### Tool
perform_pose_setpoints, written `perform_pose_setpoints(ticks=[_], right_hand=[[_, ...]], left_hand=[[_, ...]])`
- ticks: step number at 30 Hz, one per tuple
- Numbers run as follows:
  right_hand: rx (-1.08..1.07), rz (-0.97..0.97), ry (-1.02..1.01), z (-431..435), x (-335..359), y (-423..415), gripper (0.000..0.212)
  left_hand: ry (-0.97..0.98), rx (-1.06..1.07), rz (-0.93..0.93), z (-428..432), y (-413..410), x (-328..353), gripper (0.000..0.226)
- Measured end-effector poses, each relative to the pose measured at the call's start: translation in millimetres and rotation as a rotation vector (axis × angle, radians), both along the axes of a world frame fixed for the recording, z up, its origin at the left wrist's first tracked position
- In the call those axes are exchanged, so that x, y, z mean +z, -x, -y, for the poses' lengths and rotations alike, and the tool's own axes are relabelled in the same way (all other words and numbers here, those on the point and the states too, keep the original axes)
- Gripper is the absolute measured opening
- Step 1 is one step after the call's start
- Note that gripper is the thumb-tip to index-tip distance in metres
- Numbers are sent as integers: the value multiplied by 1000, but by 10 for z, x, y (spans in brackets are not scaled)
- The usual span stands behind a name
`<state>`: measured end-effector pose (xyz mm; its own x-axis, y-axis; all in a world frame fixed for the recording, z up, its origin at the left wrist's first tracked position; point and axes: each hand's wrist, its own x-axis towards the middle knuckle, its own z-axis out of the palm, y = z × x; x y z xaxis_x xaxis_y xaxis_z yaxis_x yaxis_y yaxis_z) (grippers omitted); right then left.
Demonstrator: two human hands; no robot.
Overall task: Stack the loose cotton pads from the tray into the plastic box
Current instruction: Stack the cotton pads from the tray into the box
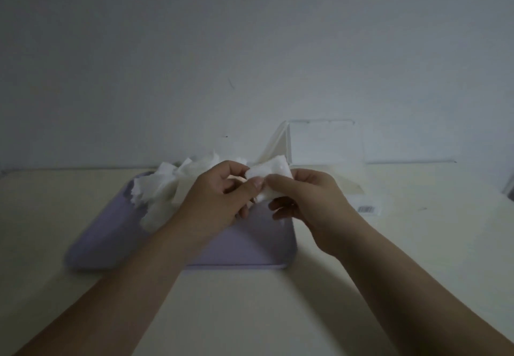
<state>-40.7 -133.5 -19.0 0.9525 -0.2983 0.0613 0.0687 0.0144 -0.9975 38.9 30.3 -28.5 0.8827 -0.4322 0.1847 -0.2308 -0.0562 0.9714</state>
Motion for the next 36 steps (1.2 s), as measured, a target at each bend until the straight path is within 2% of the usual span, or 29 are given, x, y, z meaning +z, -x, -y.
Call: perform_pose_setpoints(ticks=[3, 5, 8, 11, 19, 23, 28, 33, 36], right_hand=[[-311, 78, 298, 255, 37, -29, 27], [-462, 42, 560, 451, 25, -37, 36], [-520, -126, 794, 622, -36, -32, 35], [-505, -252, 885, 678, -108, -47, 36], [-486, -333, 980, 641, -62, -59, 31], [-399, -309, 903, 649, -79, -90, 47], [-283, -288, 855, 687, -98, -111, 36], [-293, -287, 914, 672, -163, -119, 13], [-311, -310, 912, 691, -190, -132, 13]], left_hand=[[-75, 28, 107, 312, -19, 30, 8], [-201, 7, 254, 521, -66, -62, 7], [-439, -61, 423, 708, -50, -248, 23], [-450, -76, 517, 769, 3, -389, 24], [-356, -80, 619, 703, 215, -494, 28], [-340, -44, 566, 644, 226, -486, 26], [-327, 23, 445, 609, 190, -477, 33], [-306, 16, 465, 610, 213, -466, 22], [-304, 11, 477, 612, 223, -457, 17]])
